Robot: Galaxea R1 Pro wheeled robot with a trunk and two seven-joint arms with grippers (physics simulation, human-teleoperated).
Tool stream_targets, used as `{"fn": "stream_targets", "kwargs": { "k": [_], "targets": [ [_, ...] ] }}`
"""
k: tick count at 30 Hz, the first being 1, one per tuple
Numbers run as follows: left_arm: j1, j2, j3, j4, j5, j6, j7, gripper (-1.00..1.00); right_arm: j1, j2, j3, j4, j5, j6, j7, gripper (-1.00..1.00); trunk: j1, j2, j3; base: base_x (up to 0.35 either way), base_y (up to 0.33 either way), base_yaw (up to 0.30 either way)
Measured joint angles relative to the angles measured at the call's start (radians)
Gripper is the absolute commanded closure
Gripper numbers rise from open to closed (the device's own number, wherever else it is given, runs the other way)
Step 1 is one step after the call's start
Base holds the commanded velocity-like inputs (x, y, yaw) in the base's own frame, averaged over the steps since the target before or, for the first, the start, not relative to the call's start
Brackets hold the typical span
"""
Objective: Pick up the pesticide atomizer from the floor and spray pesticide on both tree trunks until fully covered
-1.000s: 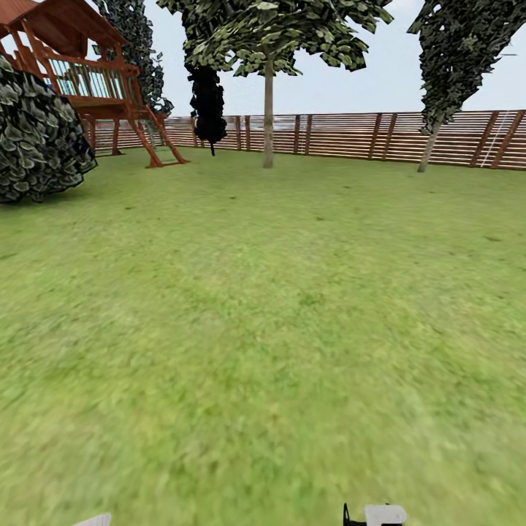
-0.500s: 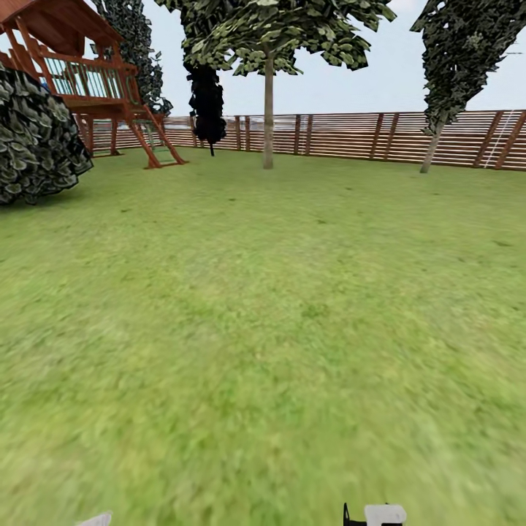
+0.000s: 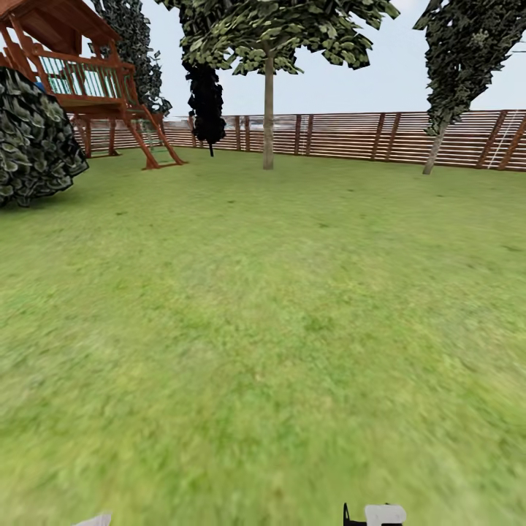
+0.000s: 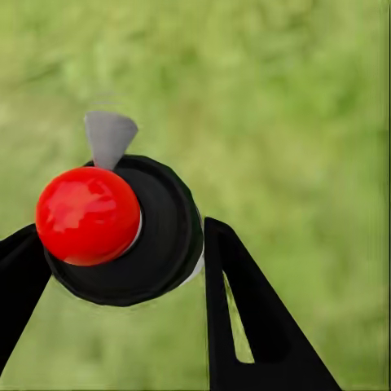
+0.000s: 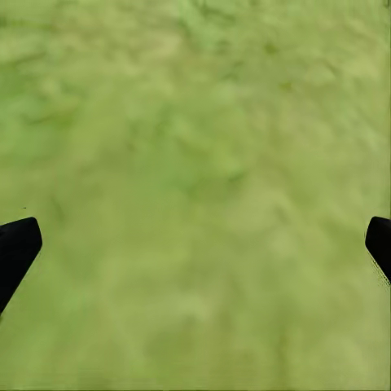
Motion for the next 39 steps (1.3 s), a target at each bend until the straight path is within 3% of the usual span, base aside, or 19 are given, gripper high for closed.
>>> {"fn": "stream_targets", "kwargs": {
  "k": [39],
  "targets": [
    [0.000,-0.002,-0.002,0.001,0.000,-0.001,0.000,1.00,0.000,0.000,0.000,0.000,0.000,0.000,0.000,-1.00,0.000,0.000,0.000,0.339,0.000,0.000]
  ]
}}
